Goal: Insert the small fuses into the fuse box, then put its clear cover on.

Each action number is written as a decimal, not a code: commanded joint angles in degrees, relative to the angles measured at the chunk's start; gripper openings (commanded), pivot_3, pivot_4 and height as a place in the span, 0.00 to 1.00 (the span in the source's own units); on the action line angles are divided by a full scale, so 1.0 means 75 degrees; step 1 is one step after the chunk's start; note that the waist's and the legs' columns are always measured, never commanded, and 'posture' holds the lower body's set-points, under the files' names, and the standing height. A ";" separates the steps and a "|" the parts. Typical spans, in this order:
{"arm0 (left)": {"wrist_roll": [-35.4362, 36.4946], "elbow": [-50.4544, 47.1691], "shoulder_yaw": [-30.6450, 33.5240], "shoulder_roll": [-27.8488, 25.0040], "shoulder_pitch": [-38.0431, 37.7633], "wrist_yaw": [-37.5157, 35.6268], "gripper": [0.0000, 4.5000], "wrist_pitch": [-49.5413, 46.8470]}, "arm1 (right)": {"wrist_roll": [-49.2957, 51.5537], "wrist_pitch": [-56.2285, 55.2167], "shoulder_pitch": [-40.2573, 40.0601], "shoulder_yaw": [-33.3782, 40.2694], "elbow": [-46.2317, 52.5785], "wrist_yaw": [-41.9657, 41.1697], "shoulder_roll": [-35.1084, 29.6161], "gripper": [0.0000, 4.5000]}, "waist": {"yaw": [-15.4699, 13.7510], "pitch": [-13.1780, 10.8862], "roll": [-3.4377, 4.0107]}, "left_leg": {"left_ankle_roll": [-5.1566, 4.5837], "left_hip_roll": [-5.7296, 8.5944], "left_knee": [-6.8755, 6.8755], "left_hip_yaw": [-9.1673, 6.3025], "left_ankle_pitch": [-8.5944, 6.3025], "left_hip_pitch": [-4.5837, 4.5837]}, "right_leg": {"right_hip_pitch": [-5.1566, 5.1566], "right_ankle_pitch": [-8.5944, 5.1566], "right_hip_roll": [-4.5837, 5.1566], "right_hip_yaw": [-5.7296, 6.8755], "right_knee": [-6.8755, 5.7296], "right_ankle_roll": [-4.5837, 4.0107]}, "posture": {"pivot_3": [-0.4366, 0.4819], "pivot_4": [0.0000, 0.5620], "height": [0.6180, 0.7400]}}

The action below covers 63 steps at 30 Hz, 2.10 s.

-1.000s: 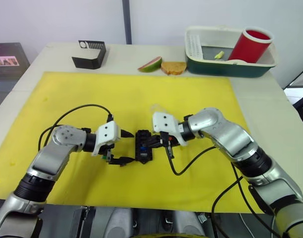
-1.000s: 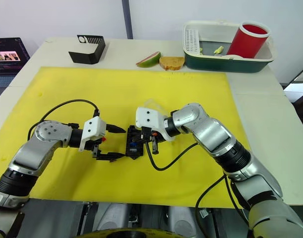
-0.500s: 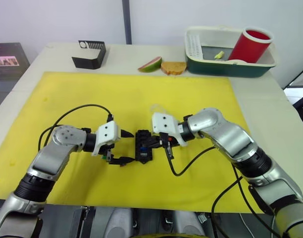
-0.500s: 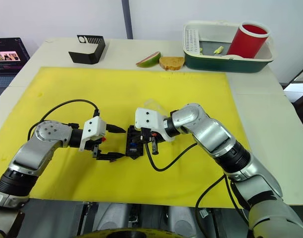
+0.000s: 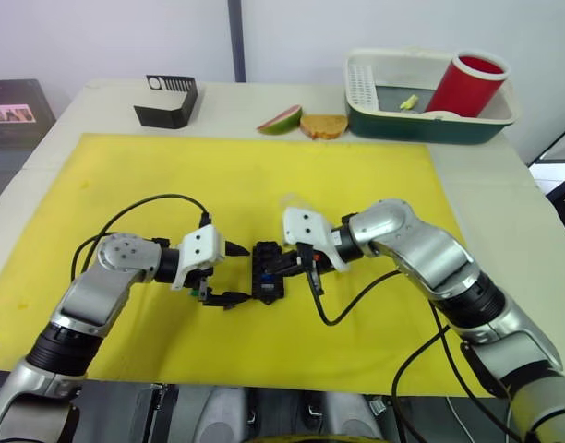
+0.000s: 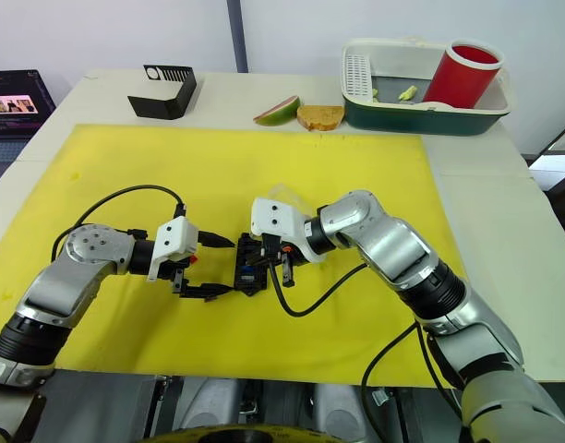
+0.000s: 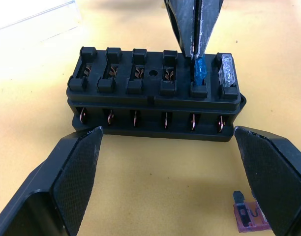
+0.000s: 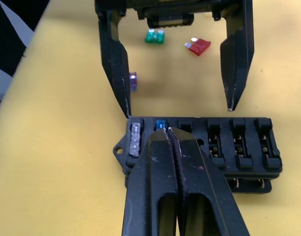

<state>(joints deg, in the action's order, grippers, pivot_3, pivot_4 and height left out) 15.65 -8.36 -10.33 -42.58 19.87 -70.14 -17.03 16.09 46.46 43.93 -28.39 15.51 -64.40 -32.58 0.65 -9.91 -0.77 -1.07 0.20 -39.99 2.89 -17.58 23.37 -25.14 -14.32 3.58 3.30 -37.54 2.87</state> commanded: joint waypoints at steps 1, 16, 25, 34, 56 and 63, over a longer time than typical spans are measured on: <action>0.0112 -0.0214 0.0117 -0.0014 0.0042 0.0005 1.00 0.0038 | 0.0144 0.0027 0.0164 0.0176 0.0263 -0.0023 0.0042 0.01 | 0.0000 0.0000 0.0000 | 0.0000 0.0000 0.0000 0.0000 0.0000 0.0000 | 0.0000 0.0000 0.0000 0.0000 0.0000 0.0000 | 0.48 0.27 1.00; 0.0135 -0.0299 0.0130 -0.0062 -0.0018 -0.0035 1.00 0.0010 | -0.0213 -0.0181 -0.0001 -0.0225 0.0201 0.0028 -0.0072 0.01 | 0.0003 0.0000 0.0000 | 0.0000 0.0000 0.0000 0.0000 0.0000 0.0000 | 0.0000 0.0000 0.0000 0.0000 0.0000 0.0000 | 0.48 0.27 1.00; 0.0140 -0.0324 0.0128 -0.0059 -0.0017 -0.0032 1.00 -0.0034 | -0.0588 -0.0445 -0.0154 -0.0483 0.0006 0.0010 -0.0159 0.01 | 0.0002 0.0000 0.0000 | 0.0000 0.0000 0.0000 0.0000 0.0000 -0.0001 | 0.0001 0.0000 0.0000 0.0000 0.0000 0.0000 | 0.48 0.27 1.00; 0.0141 -0.0312 0.0142 -0.0047 -0.0033 0.0001 1.00 -0.0049 | -0.0877 -0.0569 -0.0199 -0.0666 -0.0162 -0.0037 -0.0220 0.01 | 0.0001 0.0002 0.0001 | 0.0000 0.0000 0.0000 0.0000 0.0000 -0.0008 | 0.0009 0.0000 0.0000 0.0000 0.0000 0.0000 | 0.48 0.27 1.00; 0.0192 -0.0291 0.0215 -0.0103 -0.0024 -0.0002 1.00 -0.0057 | -0.0503 -0.0177 -0.0137 -0.0232 -0.0159 -0.0203 -0.0028 0.01 | 0.0001 0.0003 0.0001 | -0.0003 0.0000 0.0004 -0.0002 -0.0002 -0.0067 | 0.0069 -0.0001 0.0001 0.0000 0.0009 0.0000 | 0.48 0.27 1.00; 0.0679 -0.0628 0.0495 -0.0308 0.0124 -0.0148 1.00 -0.0512 | 0.0616 0.0714 0.0361 0.0980 0.0113 -0.0124 0.0233 0.01 | 0.0004 0.0001 0.0003 | -0.0003 -0.0001 0.0004 -0.0005 -0.0002 -0.0058 | 0.0062 -0.0001 0.0006 -0.0001 0.0010 -0.0001 | 0.48 0.27 1.00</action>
<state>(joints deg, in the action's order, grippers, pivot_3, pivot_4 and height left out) 18.33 -10.35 -9.07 -44.29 19.88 -70.92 -19.78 17.71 50.33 44.31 -25.17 14.28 -65.49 -31.36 0.68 -9.90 -0.75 -1.09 0.18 -39.95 2.85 -17.60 22.95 -24.70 -14.32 3.63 3.29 -37.46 2.87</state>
